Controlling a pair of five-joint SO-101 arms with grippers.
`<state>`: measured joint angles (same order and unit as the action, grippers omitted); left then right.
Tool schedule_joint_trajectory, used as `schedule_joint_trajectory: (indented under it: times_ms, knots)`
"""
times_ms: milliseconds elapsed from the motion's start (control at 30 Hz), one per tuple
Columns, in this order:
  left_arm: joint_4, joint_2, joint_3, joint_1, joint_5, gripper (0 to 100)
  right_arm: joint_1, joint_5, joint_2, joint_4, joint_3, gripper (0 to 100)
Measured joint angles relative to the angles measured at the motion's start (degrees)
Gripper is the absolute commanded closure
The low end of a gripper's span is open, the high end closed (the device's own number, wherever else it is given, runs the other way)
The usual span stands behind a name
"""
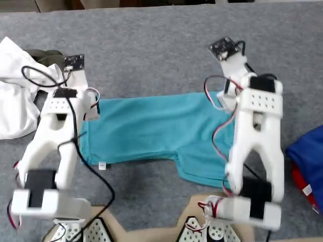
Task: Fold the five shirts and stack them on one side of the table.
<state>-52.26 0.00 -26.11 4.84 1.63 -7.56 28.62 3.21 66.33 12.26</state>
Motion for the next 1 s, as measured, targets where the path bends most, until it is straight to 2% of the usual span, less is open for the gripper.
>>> schedule_joint_trajectory:
  times_ms: [233,500,867,1000]
  knots:
    - [0.44,15.03,12.75,3.52,0.00,98,1.85,-0.88,-18.55,0.00,-15.47,99.2]
    - [0.35,22.59,19.43,4.92,0.00,98,-0.18,-0.88,-37.71,0.09,-25.76,99.3]
    - [0.26,23.56,21.10,6.24,0.00,98,-1.14,-0.97,-40.62,2.02,-32.18,99.3]
    - [-4.31,23.74,24.79,6.33,0.00,98,-0.62,-0.97,-40.62,5.71,-36.57,99.3]
